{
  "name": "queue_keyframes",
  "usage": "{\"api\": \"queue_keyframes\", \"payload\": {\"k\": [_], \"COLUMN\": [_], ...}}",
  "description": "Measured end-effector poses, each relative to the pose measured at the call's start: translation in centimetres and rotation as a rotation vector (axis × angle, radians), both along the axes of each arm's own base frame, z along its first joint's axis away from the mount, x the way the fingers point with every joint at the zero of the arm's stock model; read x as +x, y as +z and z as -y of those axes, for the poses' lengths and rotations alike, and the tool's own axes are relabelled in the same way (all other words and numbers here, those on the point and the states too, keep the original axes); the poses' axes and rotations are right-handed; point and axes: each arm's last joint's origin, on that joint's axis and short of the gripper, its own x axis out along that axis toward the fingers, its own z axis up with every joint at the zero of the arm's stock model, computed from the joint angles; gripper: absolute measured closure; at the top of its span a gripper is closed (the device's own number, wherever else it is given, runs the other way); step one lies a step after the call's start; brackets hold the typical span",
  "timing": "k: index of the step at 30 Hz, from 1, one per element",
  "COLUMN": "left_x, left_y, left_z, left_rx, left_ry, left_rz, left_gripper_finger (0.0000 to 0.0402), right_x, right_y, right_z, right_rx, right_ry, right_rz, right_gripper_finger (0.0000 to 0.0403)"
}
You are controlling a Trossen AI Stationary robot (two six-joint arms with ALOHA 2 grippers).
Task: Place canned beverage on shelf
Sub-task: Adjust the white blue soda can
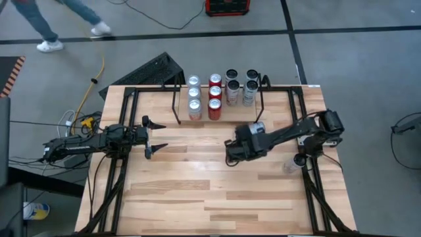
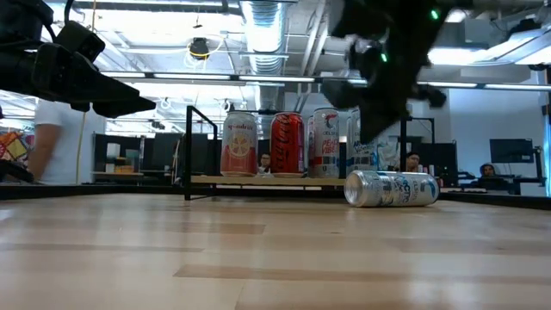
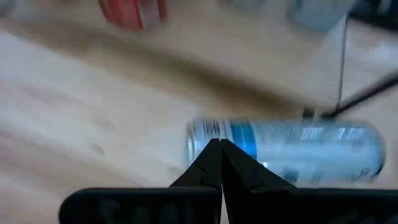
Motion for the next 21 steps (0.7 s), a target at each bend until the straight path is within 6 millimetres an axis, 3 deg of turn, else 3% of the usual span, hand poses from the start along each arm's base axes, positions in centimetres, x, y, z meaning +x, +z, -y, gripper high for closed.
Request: {"api": "queue_keyframes", "payload": {"k": [4,8,16,21], "left_x": [0.0,0.0,0.0,0.0], "left_y": [0.0,0.0,0.0,0.0], "left_z": [0.0,0.0,0.0,0.0], "left_rx": [0.000,0.000,0.000,0.000], "left_ry": [0.000,0.000,0.000,0.000], "left_rz": [0.000,0.000,0.000,0.000], "left_gripper_finger": [0.0028,0.0028,0.0028,0.0028], "right_x": [-0.8,-1.2,-1.4,0.8], "right_y": [-3.1,-4.9,-5.5,-4.9], "right_z": [0.9,1.1,0.7,-0.9], "right_rx": [0.007,-0.024,-0.024,0.126], "right_ry": [-0.035,-0.041,-0.032,0.137], "right_rz": [0.044,0.124,0.166,0.319], "right_gripper_finger": [0.0380,0.0380,0.0380,0.0380]}}
